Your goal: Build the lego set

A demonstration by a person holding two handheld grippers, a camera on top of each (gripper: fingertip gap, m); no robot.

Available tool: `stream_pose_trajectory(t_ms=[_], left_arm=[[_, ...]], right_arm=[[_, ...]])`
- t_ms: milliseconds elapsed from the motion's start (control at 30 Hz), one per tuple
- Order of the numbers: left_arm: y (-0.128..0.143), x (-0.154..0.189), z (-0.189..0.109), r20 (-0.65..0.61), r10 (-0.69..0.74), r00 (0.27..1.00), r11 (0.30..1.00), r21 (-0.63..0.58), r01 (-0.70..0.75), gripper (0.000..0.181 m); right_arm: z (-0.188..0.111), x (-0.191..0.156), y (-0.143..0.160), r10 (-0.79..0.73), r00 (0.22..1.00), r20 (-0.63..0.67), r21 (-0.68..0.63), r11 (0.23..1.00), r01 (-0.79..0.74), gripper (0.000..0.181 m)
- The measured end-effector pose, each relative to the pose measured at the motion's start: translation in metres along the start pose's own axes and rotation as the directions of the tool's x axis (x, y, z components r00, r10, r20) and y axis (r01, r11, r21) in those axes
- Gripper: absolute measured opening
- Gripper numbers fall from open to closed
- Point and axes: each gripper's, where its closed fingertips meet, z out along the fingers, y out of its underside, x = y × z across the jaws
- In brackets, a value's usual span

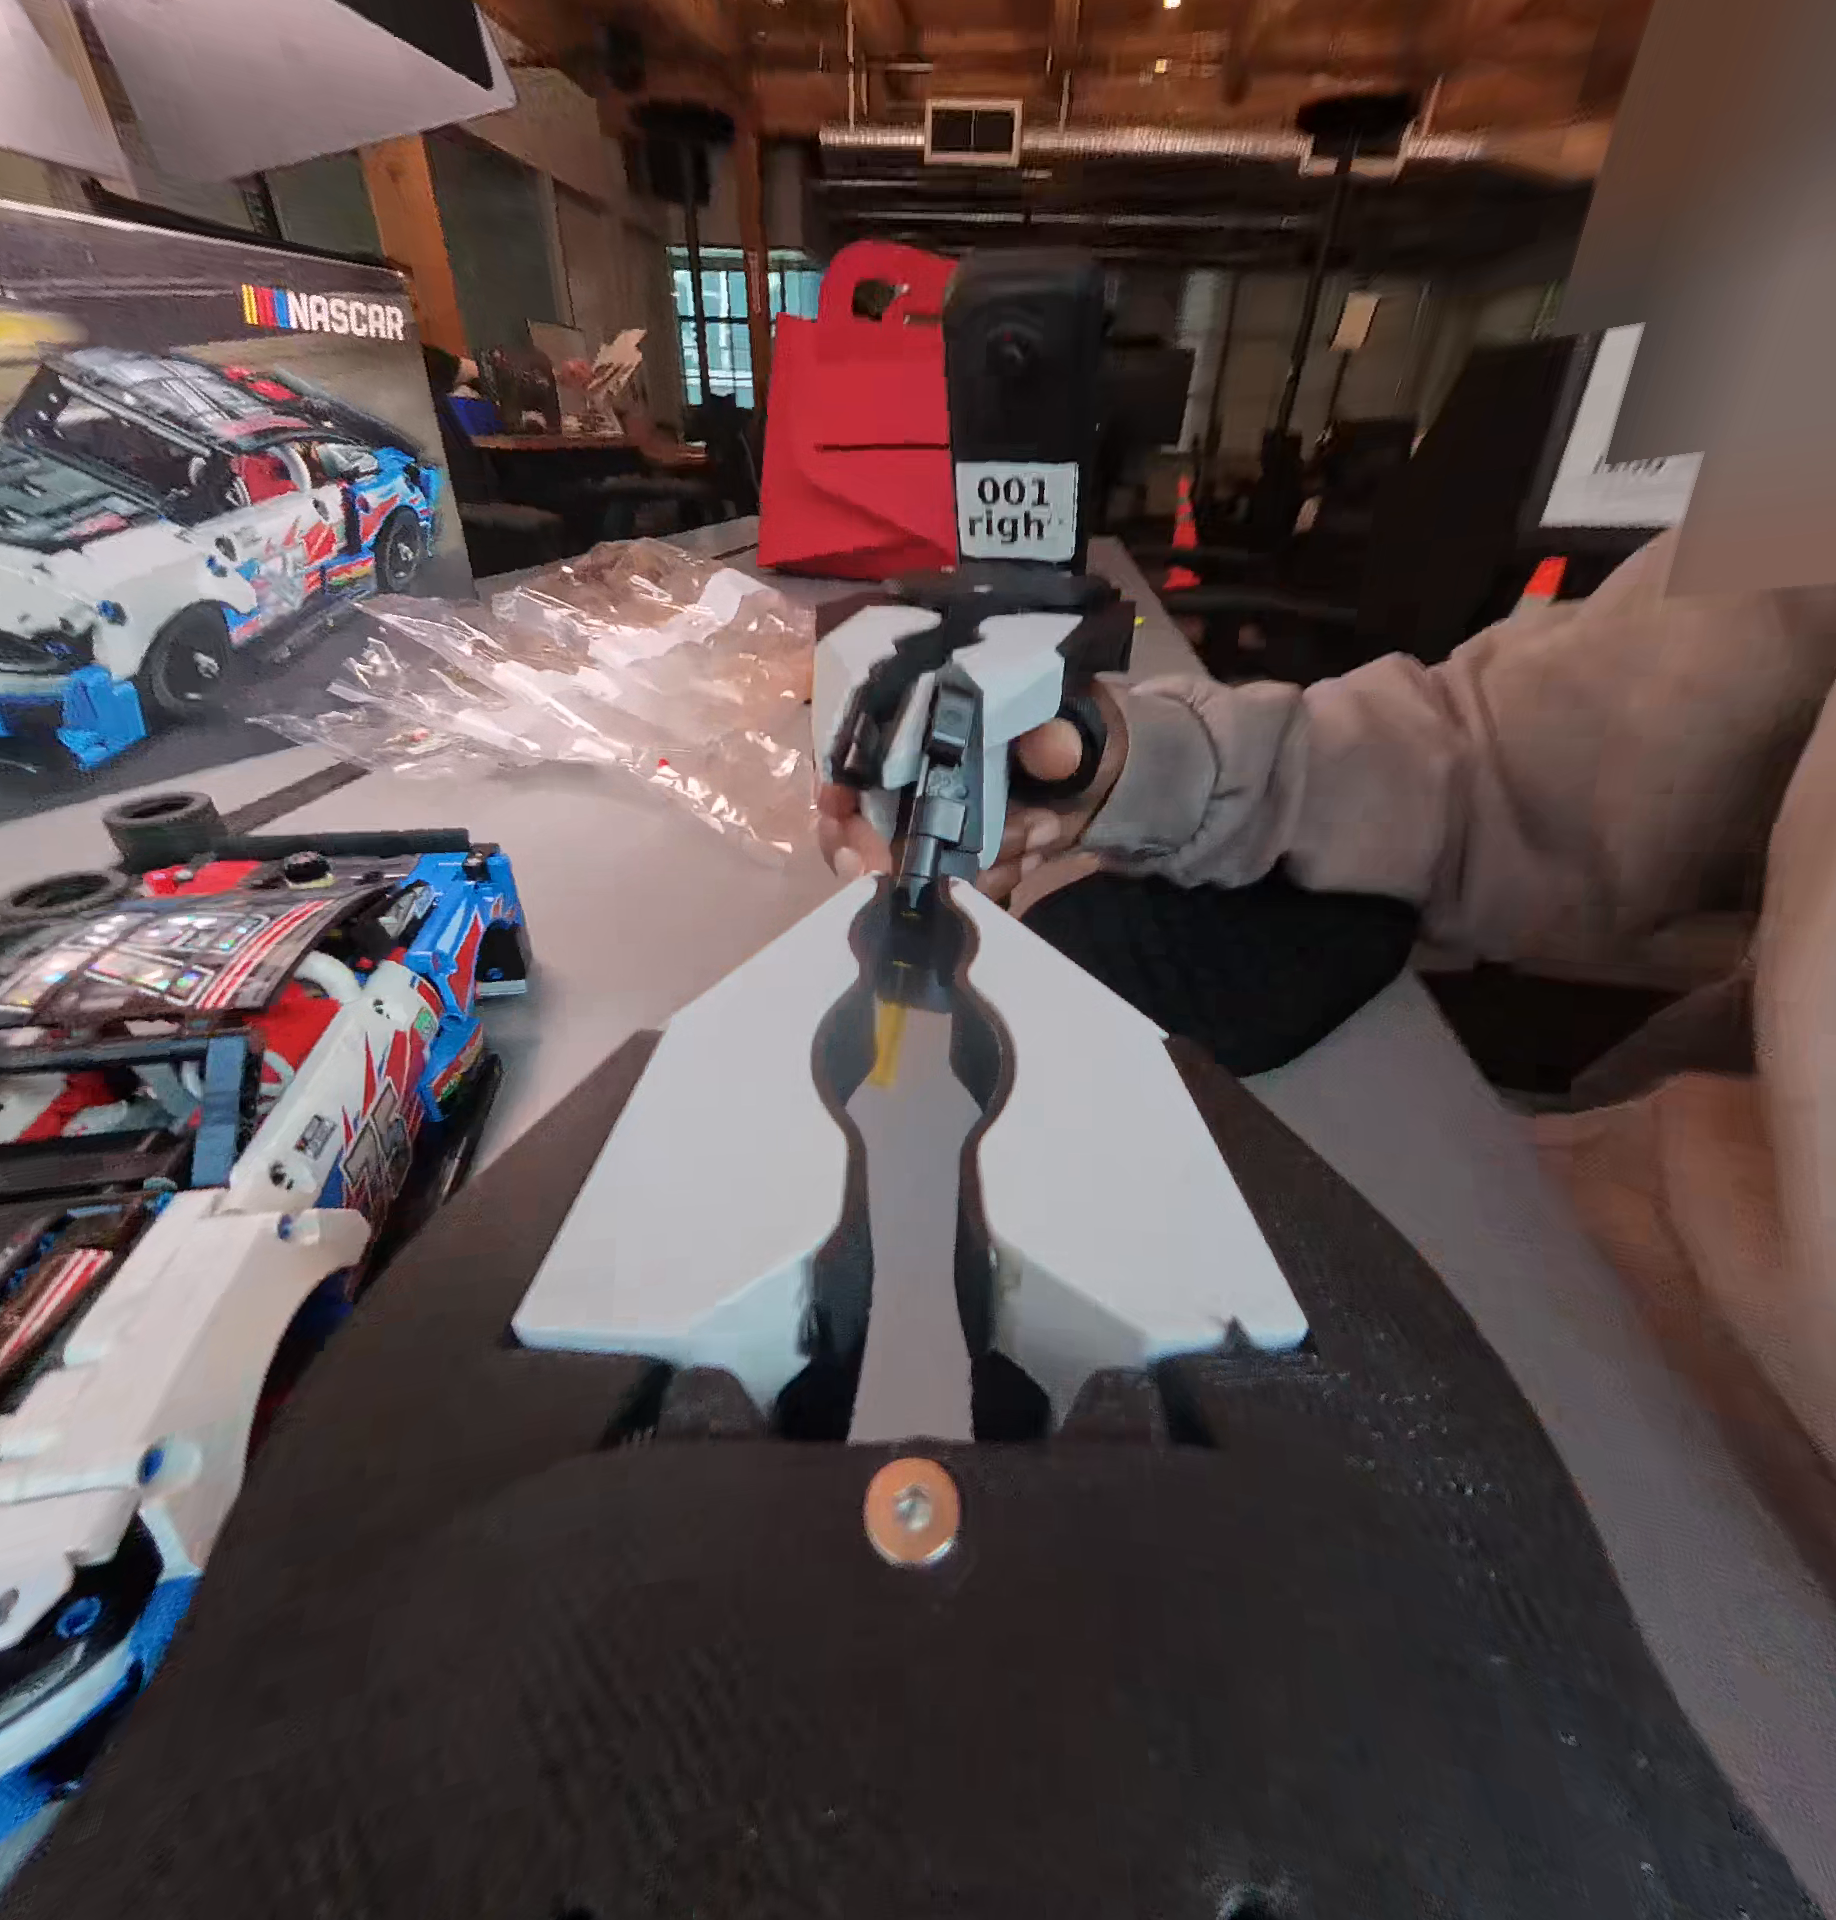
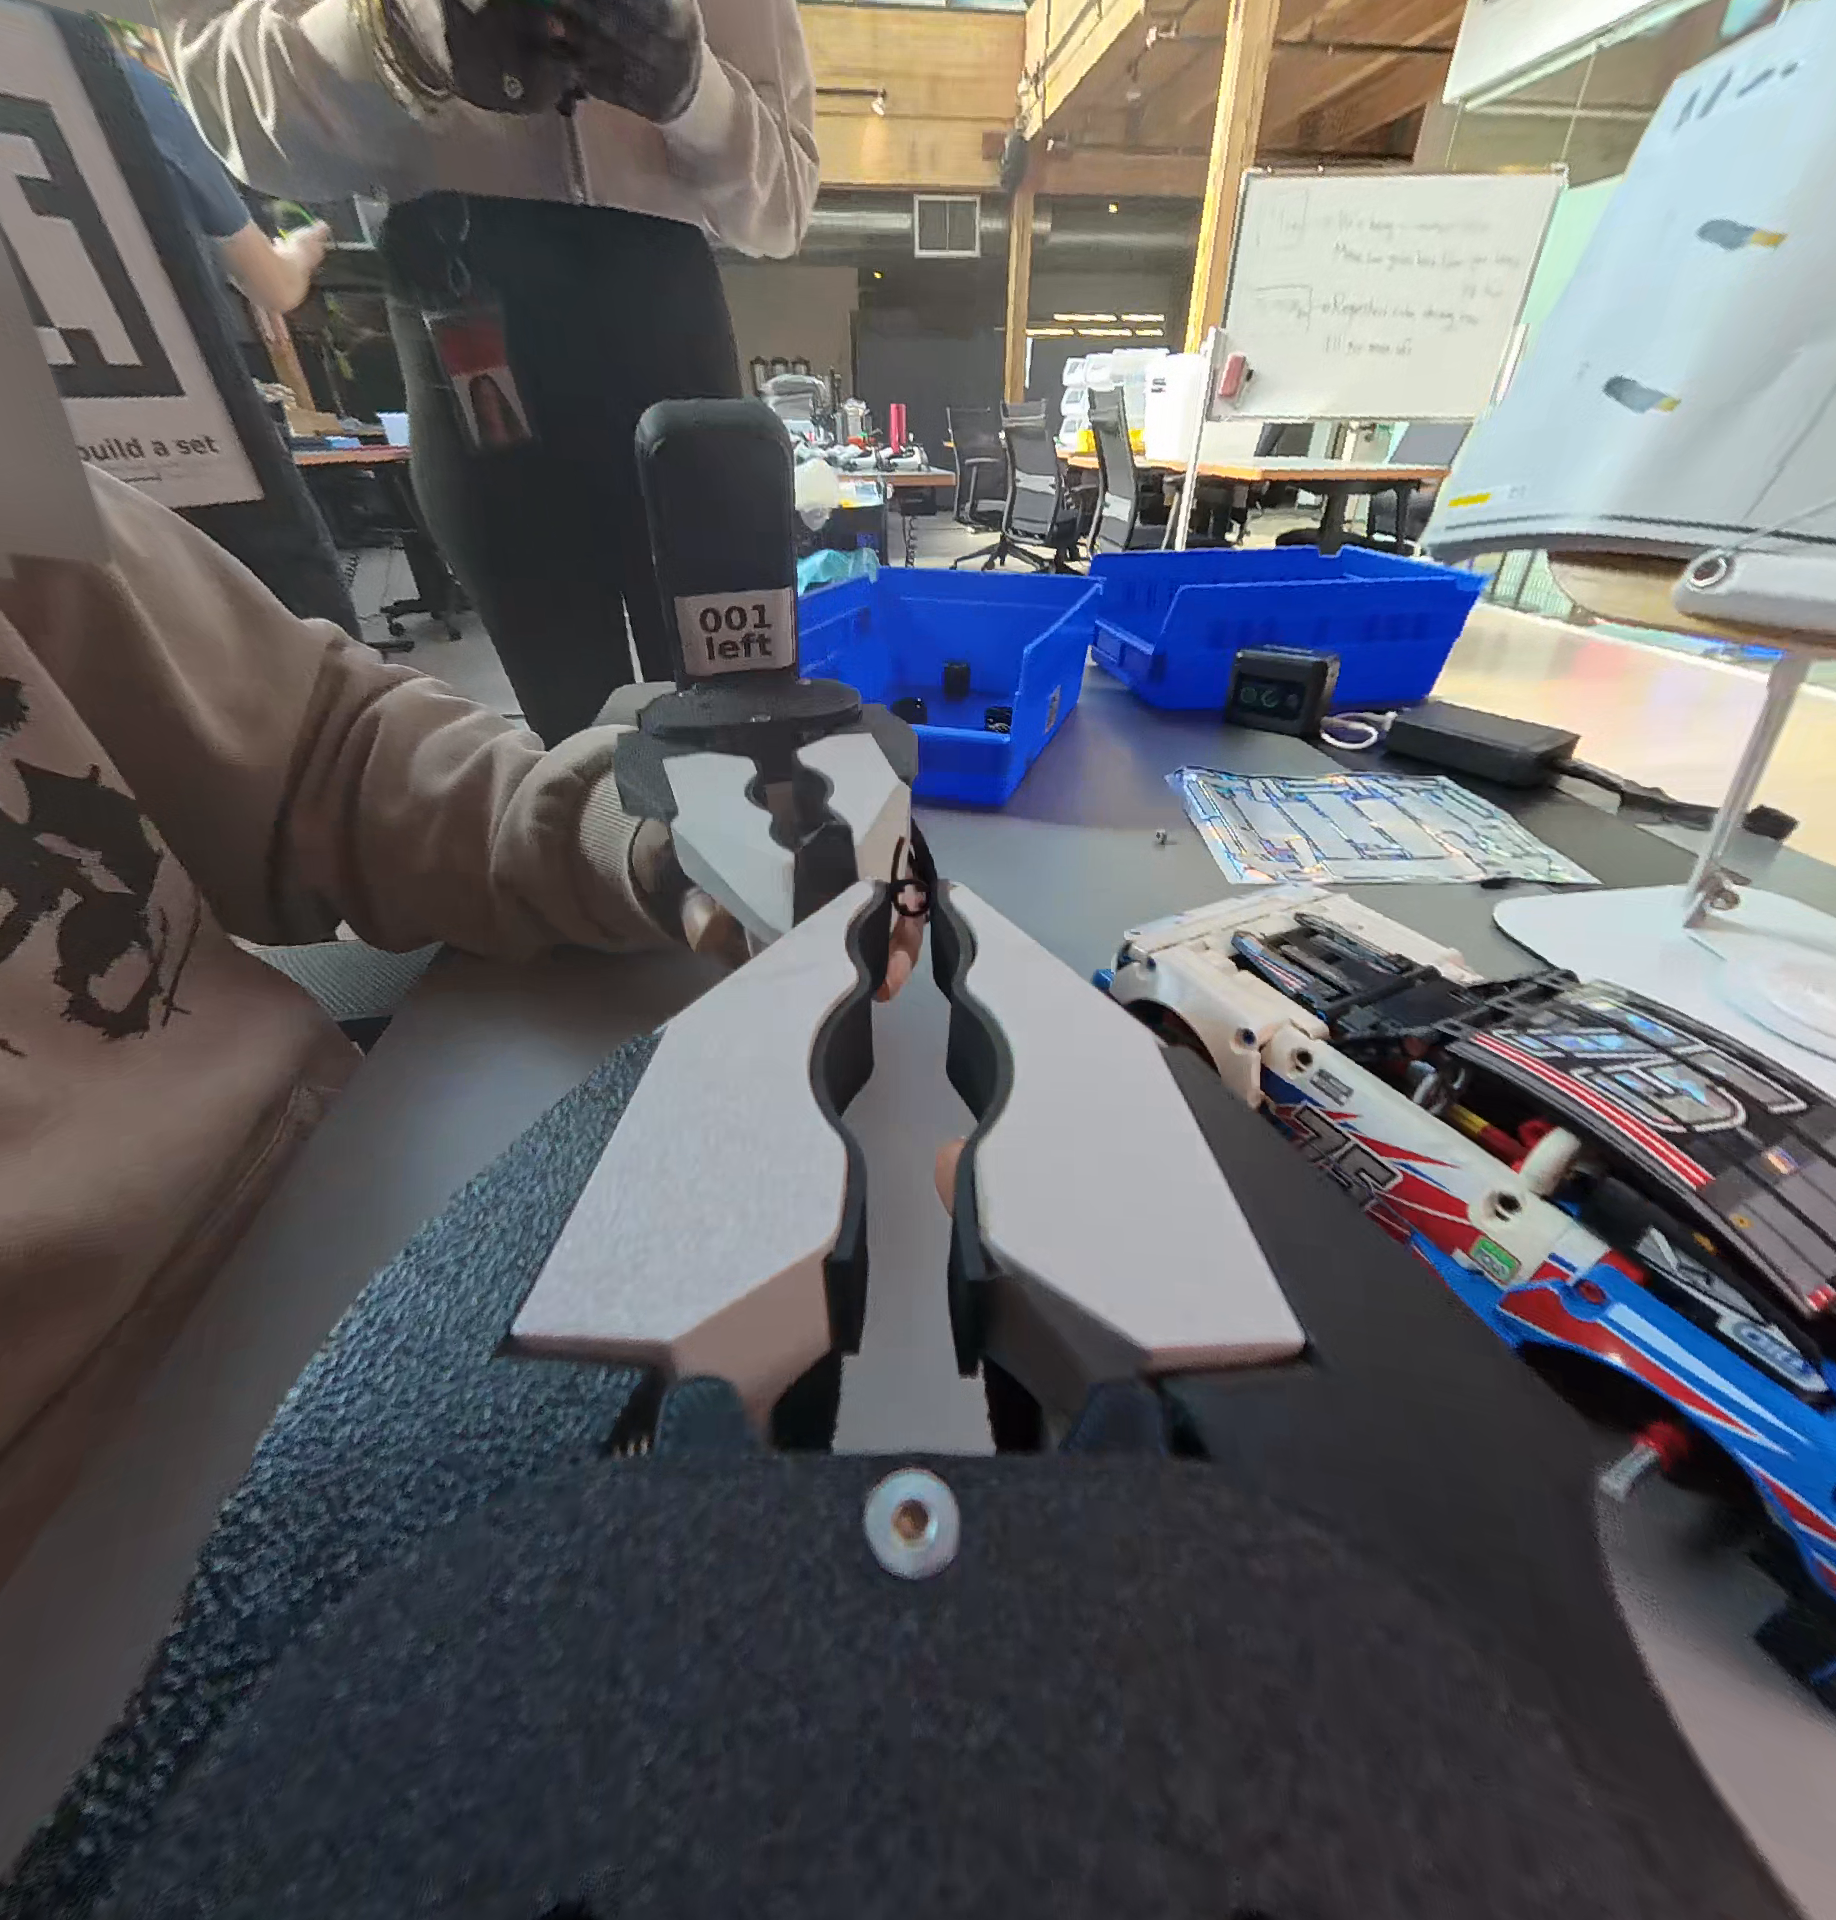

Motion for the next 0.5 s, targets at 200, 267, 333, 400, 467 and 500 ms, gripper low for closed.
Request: stream_pose_trajectory(t_ms=[200,267,333,400,467,500], left_arm=[[0.016,0.014,0.012,0.085,0.159,0.984,0.986,-0.063,-0.154,0.004],[0.029,0.011,0.012,0.102,0.205,0.974,0.973,-0.131,-0.191,0.0],[0.037,0.006,0.009,0.104,0.261,0.96,0.953,-0.187,-0.239,0.0],[0.045,0.002,0.006,0.087,0.257,0.962,0.944,-0.234,-0.231,0.0],[0.058,-0.003,0.003,0.052,0.268,0.962,0.919,-0.315,-0.239,0.0],[0.067,-0.006,0.0,0.033,0.271,0.962,0.895,-0.376,-0.239,0.0]], right_arm=[[0.012,-0.025,0.015,-0.141,0.989,0.046,-0.118,0.982,0.146,0.005],[0.014,-0.028,0.026,-0.157,0.985,0.075,-0.157,0.973,0.167,0.004],[0.013,-0.024,0.032,-0.178,0.982,0.065,-0.182,0.965,0.187,0.005],[0.009,-0.015,0.032,-0.154,0.987,0.042,-0.179,0.971,0.159,0.005],[0.004,-0.004,0.033,-0.132,0.991,0.018,-0.185,0.974,0.132,0.005],[0.001,0.001,0.035,-0.125,0.992,0.006,-0.195,0.973,0.124,0.005]])
